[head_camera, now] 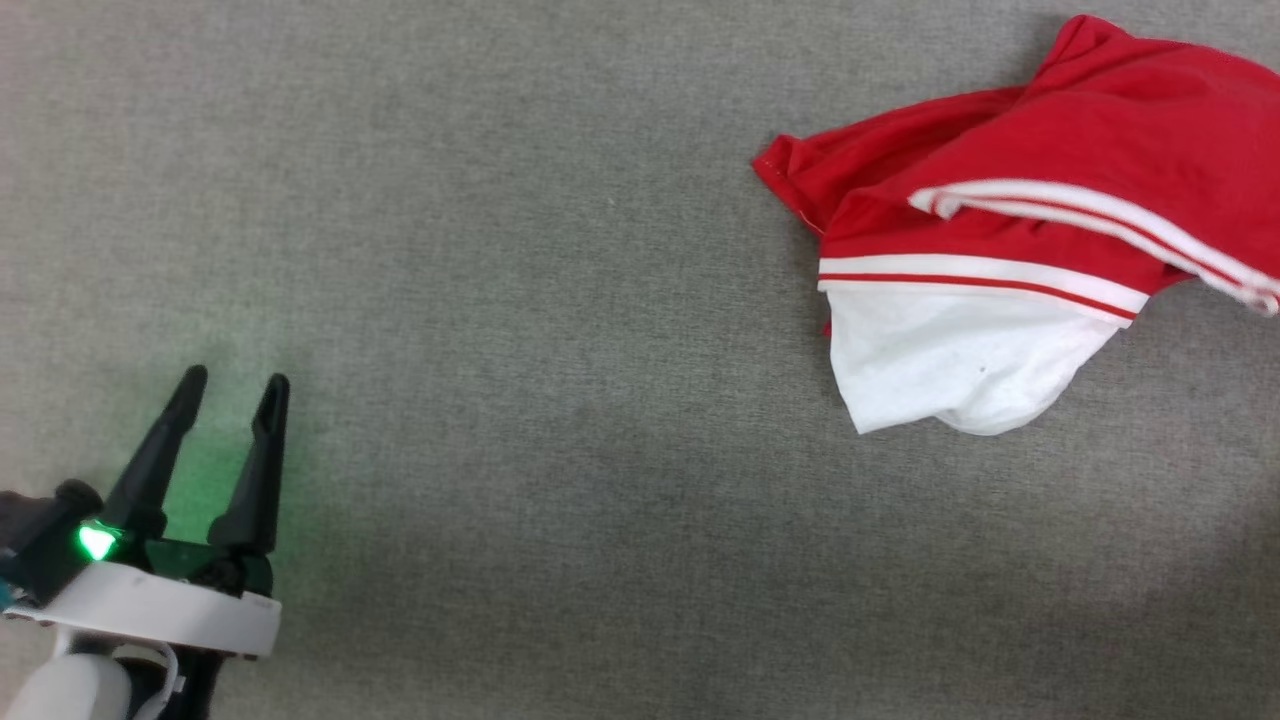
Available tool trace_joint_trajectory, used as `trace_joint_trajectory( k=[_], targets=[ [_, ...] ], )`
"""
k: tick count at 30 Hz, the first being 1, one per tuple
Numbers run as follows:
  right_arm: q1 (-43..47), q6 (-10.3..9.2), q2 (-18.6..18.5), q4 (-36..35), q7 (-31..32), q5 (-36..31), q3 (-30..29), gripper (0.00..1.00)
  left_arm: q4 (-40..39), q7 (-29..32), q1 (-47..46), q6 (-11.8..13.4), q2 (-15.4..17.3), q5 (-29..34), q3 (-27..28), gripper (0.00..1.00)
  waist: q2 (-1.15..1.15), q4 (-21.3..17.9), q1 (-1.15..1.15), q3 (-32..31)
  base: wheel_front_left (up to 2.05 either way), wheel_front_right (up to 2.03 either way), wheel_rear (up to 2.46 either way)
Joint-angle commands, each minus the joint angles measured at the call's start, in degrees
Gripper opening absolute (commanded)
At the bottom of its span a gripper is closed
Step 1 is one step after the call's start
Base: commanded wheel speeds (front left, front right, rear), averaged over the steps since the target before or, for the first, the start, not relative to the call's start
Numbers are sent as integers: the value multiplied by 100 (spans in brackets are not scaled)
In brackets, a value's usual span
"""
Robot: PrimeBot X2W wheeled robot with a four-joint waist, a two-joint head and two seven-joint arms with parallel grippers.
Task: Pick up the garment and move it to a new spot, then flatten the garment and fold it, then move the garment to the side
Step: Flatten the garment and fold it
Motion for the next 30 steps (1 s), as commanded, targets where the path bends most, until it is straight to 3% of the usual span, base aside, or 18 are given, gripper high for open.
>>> trace_joint_trajectory(
  k=[1,12,14,15,16,21,28,29,30],
  targets=[
    [121,0,18,96,-95,-41,-89,0,-9,1,-44,14,50,-33,30,100,0,-48,0,27,0,0,0],
    [-11,-2,76,667,-460,-446,-181,0,2,1,-51,14,153,-20,-7,100,0,-168,0,-44,0,0,0],
    [20,-2,57,720,-571,-501,-94,45,-28,1,-59,13,174,-57,-14,100,0,-184,0,-104,0,0,0],
    [58,-2,31,729,-641,-491,-55,93,-57,1,-70,13,202,-82,-20,100,0,-193,0,-143,0,0,0],
    [106,-2,10,730,-700,-467,-13,100,-84,1,-78,13,243,-101,-17,100,0,-205,0,-184,0,0,0],
    [524,-2,-122,474,-1006,-185,406,100,-312,1,-177,13,664,-248,-104,100,0,-292,0,-458,0,0,0],
    [1429,-2,-227,-489,-1332,641,2009,100,-514,1,-606,14,1889,-750,-577,100,0,-684,0,-844,0,0,0],
    [1429,-2,-227,-489,-1332,641,2009,100,-514,1,-606,14,1889,-750,-577,100,0,-684,0,-844,0,0,0],
    [1665,-2,-174,-817,-1343,693,2512,100,-526,8,-773,14,2301,-946,-861,100,0,-830,0,-935,0,0,0]
  ],
)
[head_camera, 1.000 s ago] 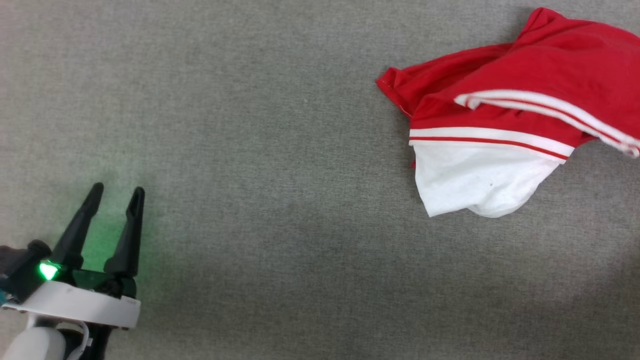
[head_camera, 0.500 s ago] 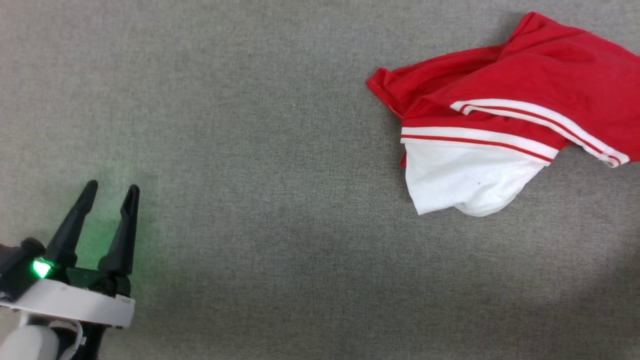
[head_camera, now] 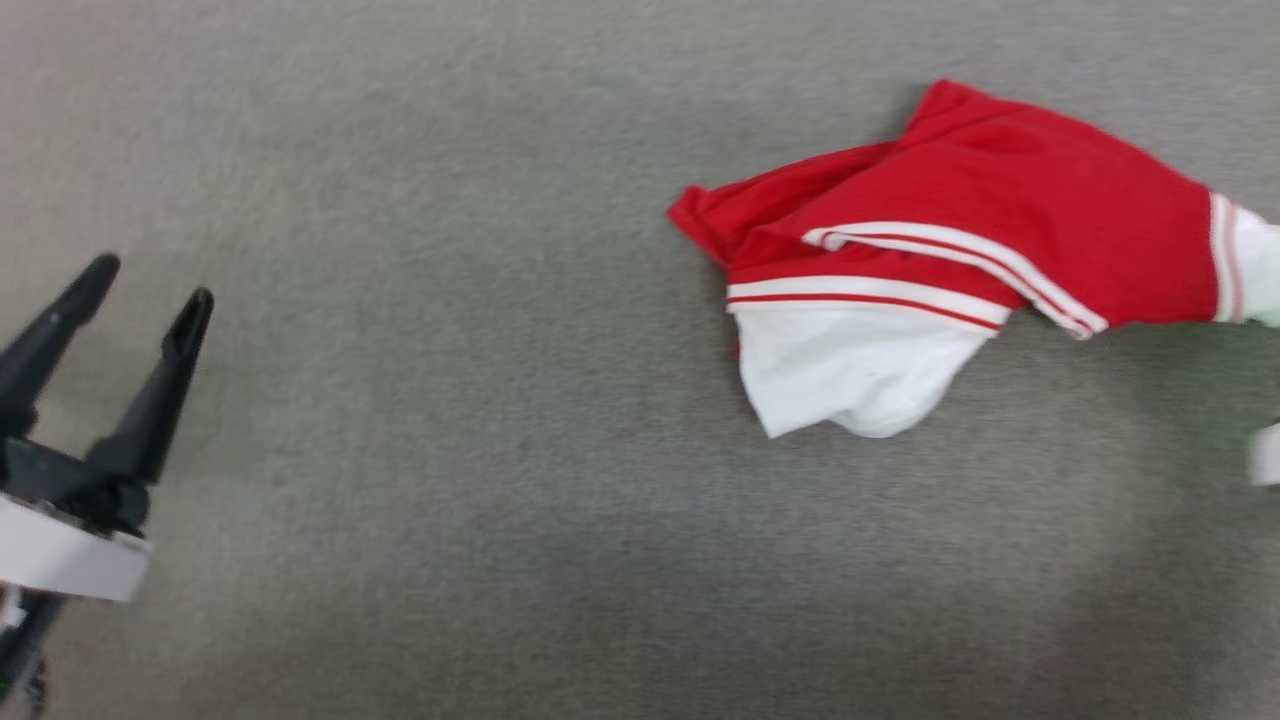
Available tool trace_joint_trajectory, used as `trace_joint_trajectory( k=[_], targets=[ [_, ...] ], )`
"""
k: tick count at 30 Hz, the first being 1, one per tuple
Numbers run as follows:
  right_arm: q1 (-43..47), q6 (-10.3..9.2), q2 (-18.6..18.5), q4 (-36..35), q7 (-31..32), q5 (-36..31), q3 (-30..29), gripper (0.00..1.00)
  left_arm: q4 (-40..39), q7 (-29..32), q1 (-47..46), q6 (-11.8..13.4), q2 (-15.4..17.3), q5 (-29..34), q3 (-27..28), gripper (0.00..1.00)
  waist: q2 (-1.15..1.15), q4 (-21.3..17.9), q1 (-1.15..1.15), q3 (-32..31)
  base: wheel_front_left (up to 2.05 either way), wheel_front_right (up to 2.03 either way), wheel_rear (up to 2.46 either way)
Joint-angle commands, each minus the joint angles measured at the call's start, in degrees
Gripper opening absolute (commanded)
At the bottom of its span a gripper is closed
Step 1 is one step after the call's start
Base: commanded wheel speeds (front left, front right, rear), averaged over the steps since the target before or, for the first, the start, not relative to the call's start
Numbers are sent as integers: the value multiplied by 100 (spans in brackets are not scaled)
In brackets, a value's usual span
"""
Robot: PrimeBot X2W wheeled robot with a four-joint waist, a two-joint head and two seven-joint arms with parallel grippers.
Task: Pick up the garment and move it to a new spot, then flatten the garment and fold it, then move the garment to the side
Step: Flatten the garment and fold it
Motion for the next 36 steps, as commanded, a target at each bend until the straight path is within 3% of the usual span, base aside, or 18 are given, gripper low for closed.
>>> trace_joint_trajectory(
  k=[1,5,10,16,20,23,27,36],
  targets=[
    [289,-4,76,-317,-22,10,583,100,-56,51,-277,14,372,-265,-292,100,0,-382,0,-298,0,0,0],
    [558,-4,169,-660,-5,-96,1379,100,-254,472,-738,13,784,-757,-779,100,0,-584,0,-376,0,0,0],
    [878,-4,298,-713,-123,-104,2581,100,-503,1818,-1733,13,948,-1717,-1635,100,0,-862,0,-414,0,0,0],
    [1096,-4,372,-484,-345,-86,3276,100,-368,4085,-2852,14,499,-2955,-2704,100,0,-1145,0,-359,0,0,0],
    [1109,-4,401,-489,-455,-114,3424,100,-14,5111,-3316,13,134,-3641,-3051,100,0,-1372,0,-224,0,0,0],
    [1144,-4,414,-570,-513,-154,3466,100,286,5480,-3549,13,-73,-4024,-3062,100,0,-1534,0,-96,0,0,0],
    [1212,-4,422,-676,-614,-146,3512,100,534,5753,-3636,14,-247,-4010,-3260,100,0,-1716,0,81,0,0,0],
    [1222,-4,424,-731,-789,-67,3626,100,706,5892,-3485,14,-328,-4304,-3320,100,0,-1927,0,345,0,0,0]
  ],
)
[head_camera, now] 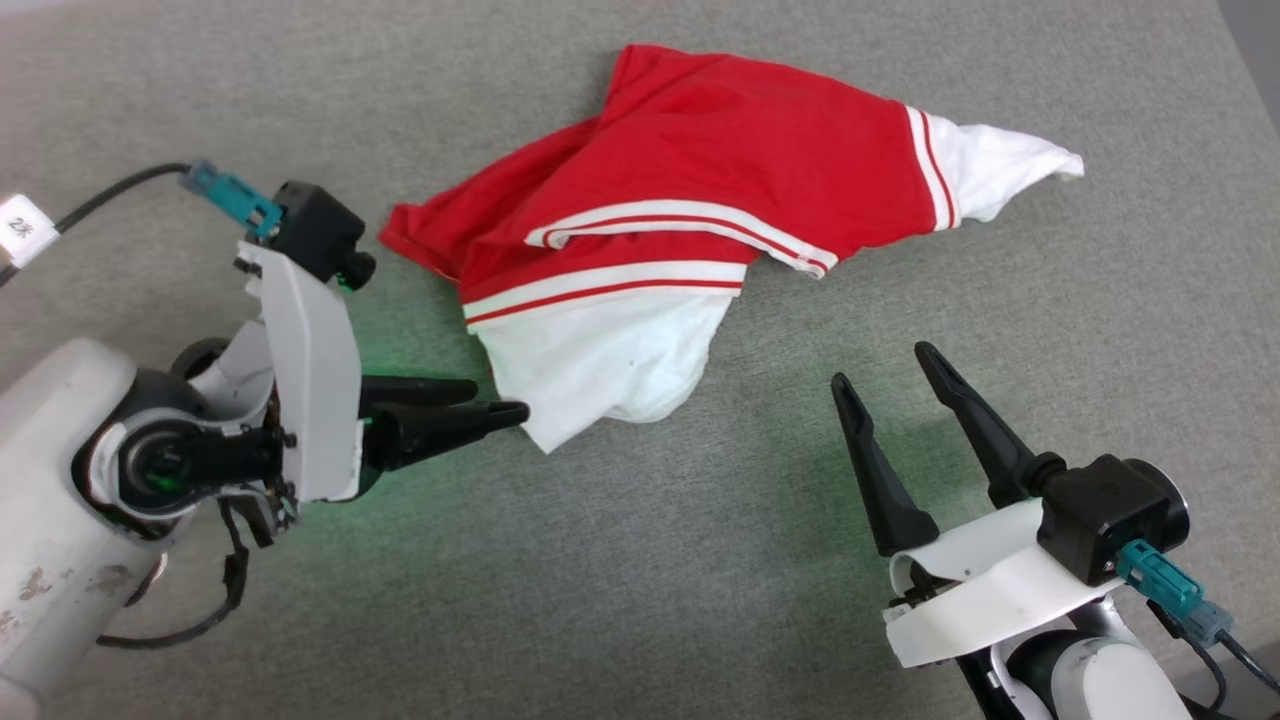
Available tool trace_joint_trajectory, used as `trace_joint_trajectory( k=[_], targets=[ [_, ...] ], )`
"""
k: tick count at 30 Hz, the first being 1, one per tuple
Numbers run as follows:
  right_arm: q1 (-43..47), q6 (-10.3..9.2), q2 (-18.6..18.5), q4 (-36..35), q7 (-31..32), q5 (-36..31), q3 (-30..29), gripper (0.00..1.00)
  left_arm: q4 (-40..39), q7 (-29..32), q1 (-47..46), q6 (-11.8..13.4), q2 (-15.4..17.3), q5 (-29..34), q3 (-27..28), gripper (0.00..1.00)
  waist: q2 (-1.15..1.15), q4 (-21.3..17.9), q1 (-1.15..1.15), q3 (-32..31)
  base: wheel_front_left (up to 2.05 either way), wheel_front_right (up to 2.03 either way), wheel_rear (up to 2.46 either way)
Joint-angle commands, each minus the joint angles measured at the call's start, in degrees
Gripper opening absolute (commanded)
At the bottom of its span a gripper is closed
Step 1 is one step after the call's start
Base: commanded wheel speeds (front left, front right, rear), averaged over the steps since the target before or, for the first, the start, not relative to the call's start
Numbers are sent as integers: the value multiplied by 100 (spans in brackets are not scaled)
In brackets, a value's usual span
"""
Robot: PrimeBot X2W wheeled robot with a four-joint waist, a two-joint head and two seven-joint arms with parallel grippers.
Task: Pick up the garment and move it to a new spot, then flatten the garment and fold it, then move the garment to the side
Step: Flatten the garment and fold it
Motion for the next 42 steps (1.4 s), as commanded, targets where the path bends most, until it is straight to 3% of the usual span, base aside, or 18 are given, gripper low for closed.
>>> trace_joint_trajectory(
  k=[1,7,8,9,10,16,27,34,37,42],
  targets=[
    [36,-4,18,-19,-51,-8,22,100,-29,46,55,14,-25,-108,33,100,0,-88,0,94,0,0,0],
    [-34,-4,18,-42,-56,42,111,100,-94,64,-33,14,-56,-165,79,99,0,-99,0,151,0,0,0],
    [-48,-4,18,-48,-58,45,114,100,-115,36,-41,14,-79,-166,84,50,0,-94,0,159,0,0,0],
    [-56,-4,17,-55,-61,48,108,100,-93,-9,-31,14,-118,-216,124,21,0,-86,0,167,0,0,0],
    [-57,-4,17,-58,-76,69,92,100,-72,-32,-32,14,-133,-240,142,0,0,-75,0,167,0,0,0],
    [6,-4,18,-39,-79,107,-49,100,-125,-279,-296,14,-73,-3,335,0,0,116,0,78,0,0,0],
    [-157,-4,16,98,119,84,-11,100,42,-438,-1243,14,639,556,773,0,0,540,0,-186,0,0,0],
    [-165,-4,16,67,220,58,-61,100,94,-309,-1869,13,624,280,1031,0,0,656,0,-249,0,0,0],
    [-145,-4,17,34,244,51,-47,100,145,-264,-1978,13,797,774,829,0,0,660,0,-228,0,0,0],
    [-180,-4,17,12,267,111,48,100,939,-487,-1890,21,936,1473,537,0,0,577,0,-136,0,0,0]
  ],
)
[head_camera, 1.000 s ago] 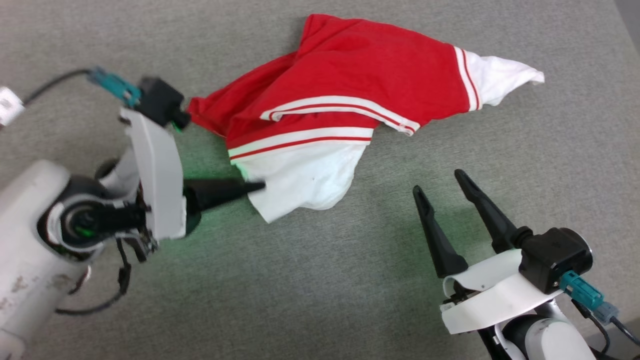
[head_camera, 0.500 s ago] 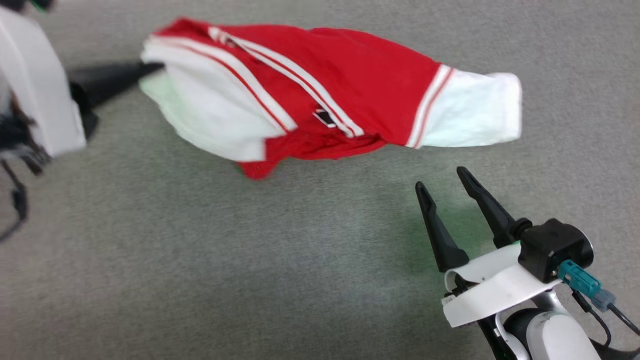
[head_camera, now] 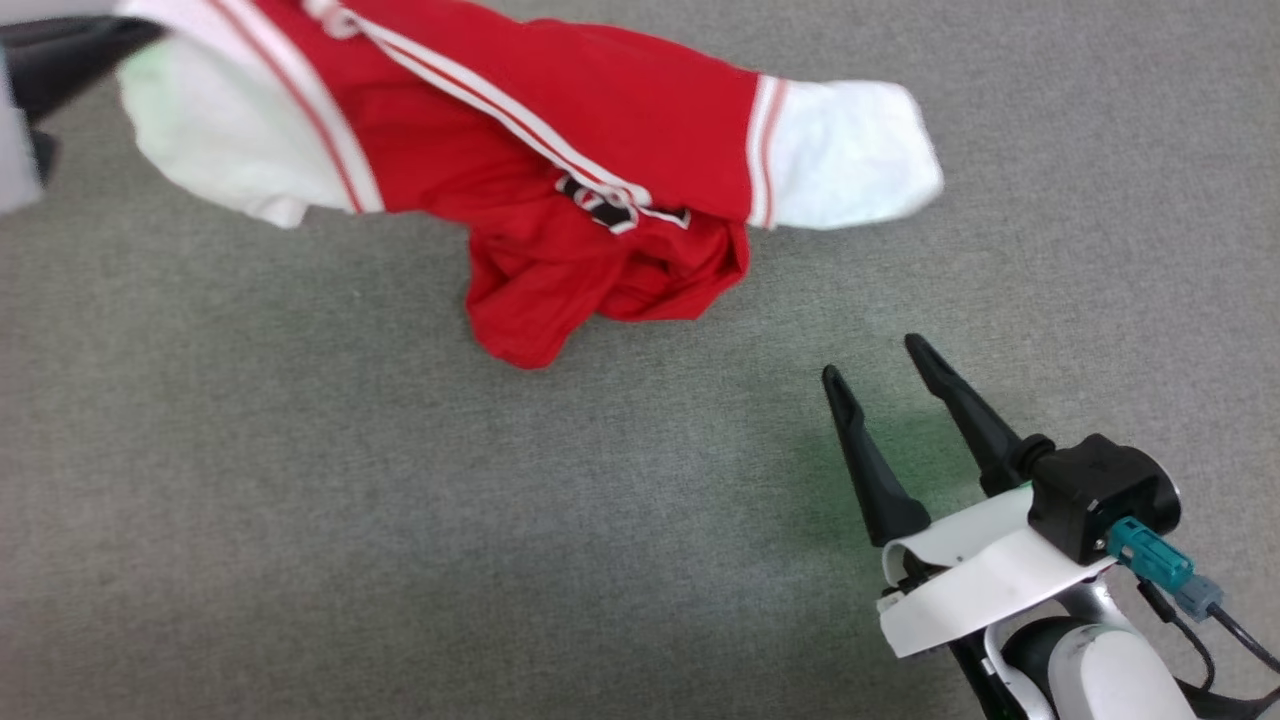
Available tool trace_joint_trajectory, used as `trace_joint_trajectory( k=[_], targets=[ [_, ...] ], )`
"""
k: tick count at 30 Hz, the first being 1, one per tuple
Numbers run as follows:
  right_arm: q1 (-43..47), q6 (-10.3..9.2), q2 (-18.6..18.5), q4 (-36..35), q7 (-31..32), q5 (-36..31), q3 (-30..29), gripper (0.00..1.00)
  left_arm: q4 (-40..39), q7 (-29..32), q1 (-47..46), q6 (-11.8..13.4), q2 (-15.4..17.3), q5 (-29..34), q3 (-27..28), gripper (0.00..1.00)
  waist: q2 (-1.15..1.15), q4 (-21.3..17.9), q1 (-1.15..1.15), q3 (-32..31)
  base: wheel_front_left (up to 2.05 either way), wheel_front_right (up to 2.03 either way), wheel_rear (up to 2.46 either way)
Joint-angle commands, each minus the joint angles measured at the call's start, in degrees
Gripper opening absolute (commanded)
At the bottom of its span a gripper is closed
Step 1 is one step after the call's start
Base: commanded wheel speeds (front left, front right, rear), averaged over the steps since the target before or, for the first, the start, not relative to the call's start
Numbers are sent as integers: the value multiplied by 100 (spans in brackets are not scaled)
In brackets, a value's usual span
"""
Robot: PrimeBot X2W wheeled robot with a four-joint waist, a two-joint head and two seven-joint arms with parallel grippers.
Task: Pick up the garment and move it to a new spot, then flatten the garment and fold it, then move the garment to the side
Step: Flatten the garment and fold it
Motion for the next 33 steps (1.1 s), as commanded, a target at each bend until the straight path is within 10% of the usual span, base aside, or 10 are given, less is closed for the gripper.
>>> trace_joint_trajectory(
  k=[1,20,22,23,33],
  targets=[
    [-38,-4,12,-4,9,38,29,100,240,-109,112,21,11,40,-9,0,0,-52,0,49,0,0,0],
    [84,-4,12,-310,-162,22,114,100,2493,-1719,396,15,8,697,-879,1,0,-537,0,801,0,0,0],
    [63,-4,12,-314,-124,-35,88,100,2545,-1811,430,15,-49,716,-1040,72,0,-501,0,789,0,0,0],
    [36,-4,13,-308,-95,-69,89,100,2552,-1849,449,15,-84,668,-1103,93,0,-477,0,766,0,0,0],
    [-342,-4,-1,-238,596,-737,44,100,1946,-2974,489,14,14,346,-1490,100,0,70,0,312,0,0,0]
  ],
)
